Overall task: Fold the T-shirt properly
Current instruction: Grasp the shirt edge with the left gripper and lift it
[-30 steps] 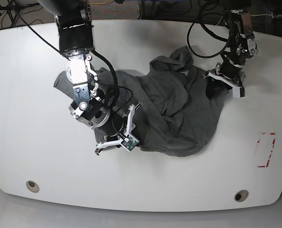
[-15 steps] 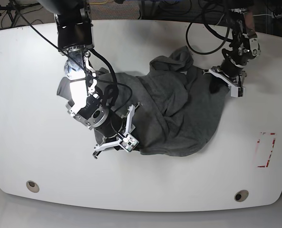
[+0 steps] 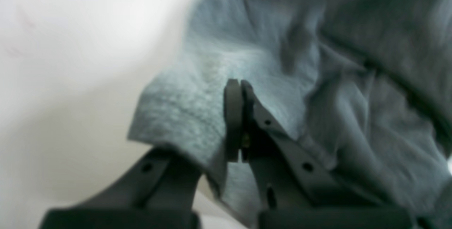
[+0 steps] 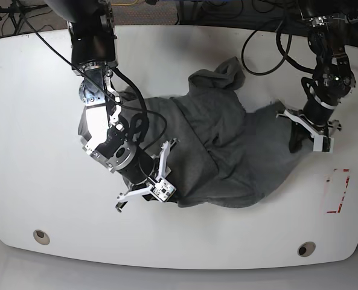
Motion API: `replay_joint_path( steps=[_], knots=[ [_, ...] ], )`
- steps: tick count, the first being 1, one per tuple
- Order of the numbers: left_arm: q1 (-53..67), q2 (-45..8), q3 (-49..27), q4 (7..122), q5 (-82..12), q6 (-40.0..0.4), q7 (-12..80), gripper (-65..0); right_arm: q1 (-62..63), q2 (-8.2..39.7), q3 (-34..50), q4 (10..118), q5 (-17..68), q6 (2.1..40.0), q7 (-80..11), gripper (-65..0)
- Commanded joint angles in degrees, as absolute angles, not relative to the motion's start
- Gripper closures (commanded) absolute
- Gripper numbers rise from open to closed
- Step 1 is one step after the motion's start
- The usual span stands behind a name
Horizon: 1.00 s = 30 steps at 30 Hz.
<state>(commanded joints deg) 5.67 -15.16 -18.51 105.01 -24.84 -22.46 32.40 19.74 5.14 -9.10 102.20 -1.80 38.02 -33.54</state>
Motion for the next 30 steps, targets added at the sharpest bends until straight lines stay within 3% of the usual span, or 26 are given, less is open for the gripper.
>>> replay_joint_path(
  steps=[8, 19, 30],
  knots=[
    [-4.26, -20.53, -22.73, 109.41, -24.92, -22.73, 38.2, 0.0, 28.35, 5.32, -9.1, 96.22, -1.8, 38.02, -33.54, 0.0],
    [-20.53, -28.53, -23.16, 109.14, -24.84, -22.64, 38.73, 0.0, 41.27, 6.81, -9.19, 89.36, -1.89, 38.02, -33.54, 0.0],
    [-40.84, -29.49, -22.2, 107.38, -24.31, -22.81, 46.02, 0.0, 54.37, 7.96, -9.27, 85.23, -1.8, 38.02, -33.71, 0.0]
  ],
)
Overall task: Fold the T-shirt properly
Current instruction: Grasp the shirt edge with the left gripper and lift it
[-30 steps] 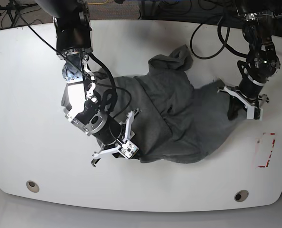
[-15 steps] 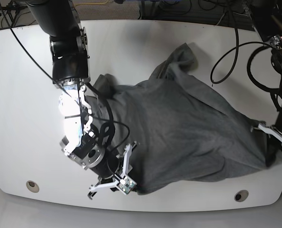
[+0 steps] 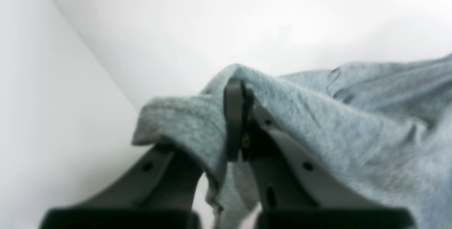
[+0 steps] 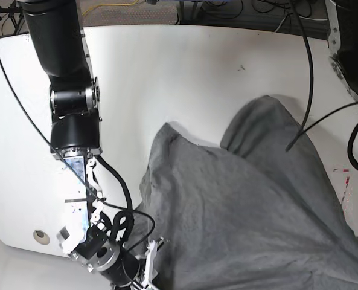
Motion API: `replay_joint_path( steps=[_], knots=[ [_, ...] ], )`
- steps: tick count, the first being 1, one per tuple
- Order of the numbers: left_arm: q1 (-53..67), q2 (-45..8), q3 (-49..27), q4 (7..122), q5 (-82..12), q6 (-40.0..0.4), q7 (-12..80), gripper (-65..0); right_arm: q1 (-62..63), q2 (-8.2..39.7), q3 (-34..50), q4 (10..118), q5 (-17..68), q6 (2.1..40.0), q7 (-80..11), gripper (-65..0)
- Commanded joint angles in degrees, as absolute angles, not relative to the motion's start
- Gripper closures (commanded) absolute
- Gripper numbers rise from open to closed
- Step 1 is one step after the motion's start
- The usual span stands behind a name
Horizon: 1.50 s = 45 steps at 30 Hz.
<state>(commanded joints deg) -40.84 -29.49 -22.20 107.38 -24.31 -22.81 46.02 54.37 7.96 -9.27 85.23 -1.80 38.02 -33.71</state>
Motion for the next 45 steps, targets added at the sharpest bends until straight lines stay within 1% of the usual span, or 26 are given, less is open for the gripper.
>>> replay_joint_path(
  steps=[3, 6, 10, 16, 20, 24, 28, 32, 42, 45],
  knots=[
    [-46.02, -29.85, -20.26, 105.8, -22.46, -22.9, 46.2, 0.0, 58.33, 8.13, -9.27, 84.53, -1.8, 38.11, -35.65, 0.0],
    [-50.15, -31.16, -18.77, 104.22, -22.29, -22.9, 46.2, 0.0, 62.11, 8.13, -9.27, 84.53, -1.8, 38.46, -37.85, 0.0],
    [-55.08, -31.34, -17.54, 101.58, -22.37, -22.9, 46.2, 0.0, 65.98, 8.22, -9.27, 84.88, -1.8, 38.55, -39.69, 0.0],
    [-57.01, -31.34, -17.1, 101.05, -22.37, -22.99, 46.29, 0.0, 68.35, 8.22, -9.27, 85.67, -1.8, 38.64, -42.42, 0.0],
    [-56.31, -31.34, -15.25, 101.32, -22.46, -22.99, 46.29, 0.0, 66.42, 9.54, -9.19, 87.87, -1.8, 38.64, -42.59, 0.0],
    [-52.09, -31.34, -15.25, 101.67, -22.55, -22.99, 46.37, 0.0, 63.08, 9.8, -9.19, 90.77, -1.8, 38.55, -42.59, 0.0],
    [-46.37, -31.34, -16.31, 104.22, -22.55, -22.99, 46.37, 0.0, 57.8, 11.12, -9.19, 94.73, -1.8, 38.64, -44.88, 0.0],
    [-40.13, -31.25, -17.01, 106.77, -23.08, -22.99, 46.37, 0.0, 52.35, 11.47, -9.1, 98.95, -1.8, 38.64, -46.2, 0.0],
    [-19.38, -31.16, -24.4, 111.34, -30.29, -22.99, 46.37, 0.0, 33.63, 12.79, -8.84, 107.56, -1.89, 38.46, -46.29, 0.0],
    [-14.29, -31.08, -25.8, 112.13, -32.22, -22.99, 46.29, 0.0, 28.79, 12.7, -6.46, 109.23, -1.89, 38.55, -46.2, 0.0]
  ],
)
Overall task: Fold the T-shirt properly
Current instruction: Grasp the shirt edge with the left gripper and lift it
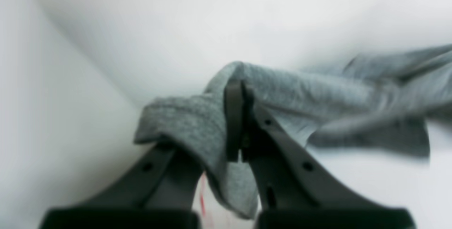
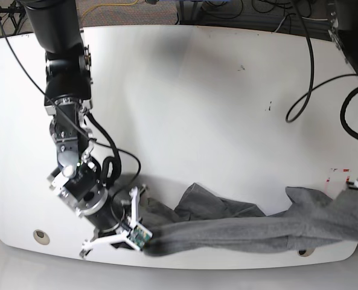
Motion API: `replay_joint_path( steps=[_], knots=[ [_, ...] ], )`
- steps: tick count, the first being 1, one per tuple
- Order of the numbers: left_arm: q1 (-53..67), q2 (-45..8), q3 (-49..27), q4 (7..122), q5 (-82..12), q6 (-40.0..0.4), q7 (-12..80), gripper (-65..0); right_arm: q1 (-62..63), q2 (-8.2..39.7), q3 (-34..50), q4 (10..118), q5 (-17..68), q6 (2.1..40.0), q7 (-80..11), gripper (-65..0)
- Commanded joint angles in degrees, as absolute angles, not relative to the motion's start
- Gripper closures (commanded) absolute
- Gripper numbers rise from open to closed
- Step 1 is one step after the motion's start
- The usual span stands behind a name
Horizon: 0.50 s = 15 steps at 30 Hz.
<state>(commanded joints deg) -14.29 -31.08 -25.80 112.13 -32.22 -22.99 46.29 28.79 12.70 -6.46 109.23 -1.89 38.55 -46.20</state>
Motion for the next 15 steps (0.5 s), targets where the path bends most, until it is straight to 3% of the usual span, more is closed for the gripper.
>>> replay_joint_path(
  steps=[15],
  knots=[
    [15.43, -25.19, -36.79, 114.15, -42.68, -24.22, 46.02, 0.0, 6.99, 12.62, -2.86, 115.74, -1.89, 38.46, -46.2, 0.0]
  ],
)
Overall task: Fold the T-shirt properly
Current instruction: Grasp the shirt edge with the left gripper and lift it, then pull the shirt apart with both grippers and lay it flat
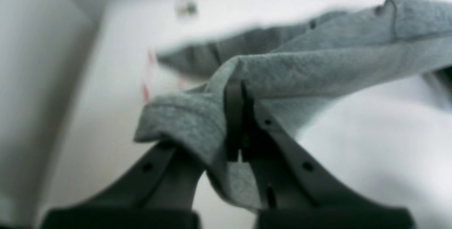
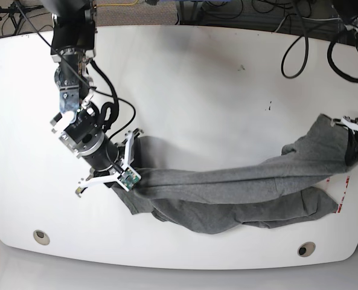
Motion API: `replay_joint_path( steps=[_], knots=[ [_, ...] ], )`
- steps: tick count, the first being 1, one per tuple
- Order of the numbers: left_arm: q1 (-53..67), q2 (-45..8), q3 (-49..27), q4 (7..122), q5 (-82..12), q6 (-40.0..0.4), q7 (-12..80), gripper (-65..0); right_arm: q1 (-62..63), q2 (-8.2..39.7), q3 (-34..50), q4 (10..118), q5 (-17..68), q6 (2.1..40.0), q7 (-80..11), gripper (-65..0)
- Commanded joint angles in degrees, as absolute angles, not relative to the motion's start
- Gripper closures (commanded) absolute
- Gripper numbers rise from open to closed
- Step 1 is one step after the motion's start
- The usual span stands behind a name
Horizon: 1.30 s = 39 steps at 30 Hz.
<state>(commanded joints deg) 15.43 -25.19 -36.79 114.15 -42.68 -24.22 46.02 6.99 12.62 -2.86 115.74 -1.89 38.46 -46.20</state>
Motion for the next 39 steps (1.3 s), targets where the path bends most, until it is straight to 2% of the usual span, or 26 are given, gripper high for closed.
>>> replay_joint_path(
  steps=[11, 17, 27, 39],
  knots=[
    [28.53, -20.09, -37.93, 114.86, -44.7, -24.75, 45.93, 0.0, -3.56, 12.35, -2.86, 115.91, -1.89, 38.46, -45.93, 0.0],
    [33.8, -17.54, -37.93, 114.86, -44.7, -26.51, 45.93, 0.0, -9.54, 12.26, -2.86, 116.0, -1.89, 38.46, -45.85, 0.0],
    [41.01, -16.66, -38.11, 114.51, -44.44, -27.38, 45.85, 0.0, -17.36, 12.44, -2.86, 115.82, -1.89, 38.46, -42.51, 0.0],
    [43.38, -14.64, -38.2, 114.42, -36.26, -27.38, 45.85, 0.0, -21.14, 12.09, -3.12, 115.74, -1.71, 38.29, -42.15, 0.0]
  ],
)
